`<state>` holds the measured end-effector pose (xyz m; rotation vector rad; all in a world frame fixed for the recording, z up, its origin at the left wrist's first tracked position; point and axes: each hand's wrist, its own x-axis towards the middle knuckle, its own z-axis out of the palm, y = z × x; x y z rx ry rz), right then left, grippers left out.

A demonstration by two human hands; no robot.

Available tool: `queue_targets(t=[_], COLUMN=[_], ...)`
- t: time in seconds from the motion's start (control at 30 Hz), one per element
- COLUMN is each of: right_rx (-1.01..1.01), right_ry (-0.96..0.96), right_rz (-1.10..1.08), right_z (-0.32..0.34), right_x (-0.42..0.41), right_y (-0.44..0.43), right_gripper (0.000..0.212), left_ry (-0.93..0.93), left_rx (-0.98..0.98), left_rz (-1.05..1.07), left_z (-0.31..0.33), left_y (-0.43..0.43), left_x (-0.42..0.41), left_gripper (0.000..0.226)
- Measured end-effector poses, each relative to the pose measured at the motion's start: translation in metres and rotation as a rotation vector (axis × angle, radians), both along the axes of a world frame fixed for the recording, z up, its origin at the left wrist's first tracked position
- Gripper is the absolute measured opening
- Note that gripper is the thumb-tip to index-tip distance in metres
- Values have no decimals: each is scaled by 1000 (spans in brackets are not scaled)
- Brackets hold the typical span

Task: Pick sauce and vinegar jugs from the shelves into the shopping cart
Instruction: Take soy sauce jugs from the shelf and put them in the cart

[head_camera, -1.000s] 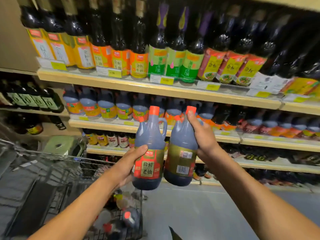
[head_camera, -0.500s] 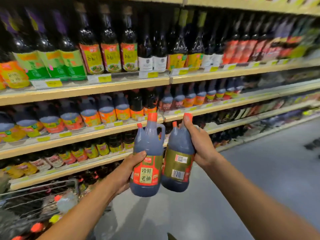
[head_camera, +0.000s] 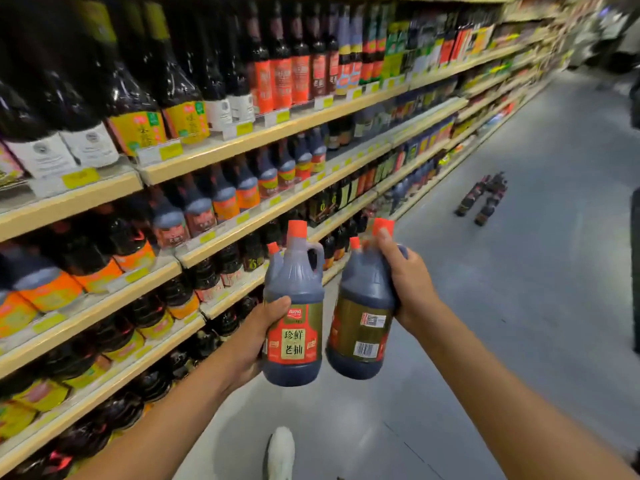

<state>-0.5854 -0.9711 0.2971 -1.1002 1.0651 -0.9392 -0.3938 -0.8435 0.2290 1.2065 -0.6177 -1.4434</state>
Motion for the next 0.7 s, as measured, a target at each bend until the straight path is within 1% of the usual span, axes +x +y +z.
queue_targets(t=[0.1,0.23,0.3,0.33,0.37,0.4,0.43,0.47,0.57,0.7], right_rx=[-6,0,-14,-19,-20,-19,-18,-12,23,60], right_ry=[2,19,30,28,20,5,-11,-25,-46,-83], right_rz=[-70,-165,-209,-231,-253,-276,-300,-324,-390,-431], right_z=[0,3,6,7,8,9,10,10,9,5], right_x=[-27,-53,-63,-67,-72,-77,-82,-88,-109,-140], right_y=[-31,-80,-109,-124,-138,-151,-164,-178,-216,-270], right_gripper=[34,45,43,41,41,42,46,51,65,61], left_ry=[2,-5,-4,-1,-8,-13,-20,-18,-13,-12], left_rx=[4,0,-22,-34,-38,-41,-41,-44,-59,-72], left_rz=[-24,-125,-176,-200,-232,-272,-311,-340,-395,-445], left_z=[-4,-4,0,0,3,3,4,6,9,12], left_y=[-46,-115,-154,-174,-192,-211,-229,-247,-296,-358], left_x=[-13,-24,-30,-32,-35,-38,-41,-46,-64,-90], left_gripper=[72,62,50,49,57,71,85,93,103,101])
